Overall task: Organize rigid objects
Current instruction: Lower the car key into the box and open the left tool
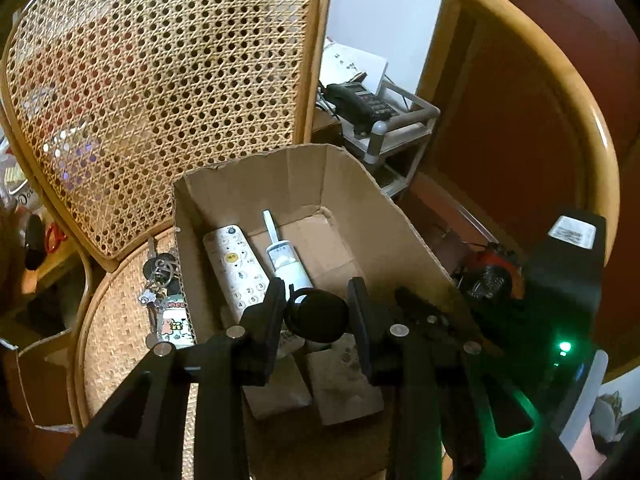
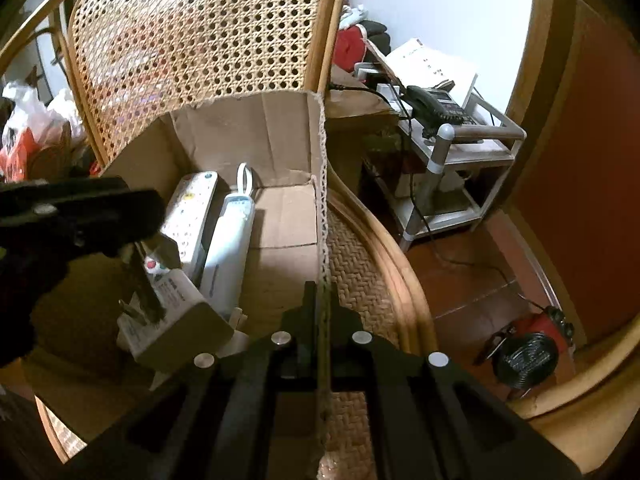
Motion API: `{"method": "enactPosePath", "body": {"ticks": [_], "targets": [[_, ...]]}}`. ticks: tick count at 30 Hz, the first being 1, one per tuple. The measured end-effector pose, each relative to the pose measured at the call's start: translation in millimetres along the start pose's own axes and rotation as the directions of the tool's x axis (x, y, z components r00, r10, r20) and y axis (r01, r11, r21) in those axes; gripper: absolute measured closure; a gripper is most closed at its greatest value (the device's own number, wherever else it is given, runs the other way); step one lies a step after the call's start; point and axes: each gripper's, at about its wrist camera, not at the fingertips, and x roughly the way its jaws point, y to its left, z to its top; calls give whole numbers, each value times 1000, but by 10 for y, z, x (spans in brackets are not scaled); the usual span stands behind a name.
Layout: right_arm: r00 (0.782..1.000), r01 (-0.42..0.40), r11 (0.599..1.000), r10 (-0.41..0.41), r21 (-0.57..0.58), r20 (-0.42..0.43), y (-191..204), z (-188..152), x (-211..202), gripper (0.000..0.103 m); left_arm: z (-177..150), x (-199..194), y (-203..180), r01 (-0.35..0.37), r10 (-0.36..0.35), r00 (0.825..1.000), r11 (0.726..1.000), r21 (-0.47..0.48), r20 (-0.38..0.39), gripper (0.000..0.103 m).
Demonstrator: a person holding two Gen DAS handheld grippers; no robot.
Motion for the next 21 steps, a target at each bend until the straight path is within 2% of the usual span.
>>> {"method": "enactPosePath", "body": {"ticks": [2,4,5,8,13,16,21], "targets": [[1000,4,1000,-4,-5,-4,12,11,1,99,38,-8,47,1,-1,1000,1000,-11,3,66],[1000,6,1000,-6,5,-7,6,16,2,99,84,-50,124,4,-4,1000,1000,-27,15,35],[1000,13,1000,-13,-2,-11,15,22,5,99,119,-105,168,7,-6,999,999,-38,35,31],[1000,16,1000,-17,-14,-12,29,29,7,99,231,-313,289,4,-1,996,999,-35,88,30],[1000,6,1000,-7,-21,-19,19,34,14,99,246,-553,613,-90,90,986,996,-10,138,25],[1000,9,1000,-9,-10,-22,15,41,19,99,123,-531,882,-142,143,982,990,-18,123,25],[1000,13,1000,-13,-7,-17,16,56,30,99,-156,-276,1274,-156,159,985,987,-50,67,25]]}}
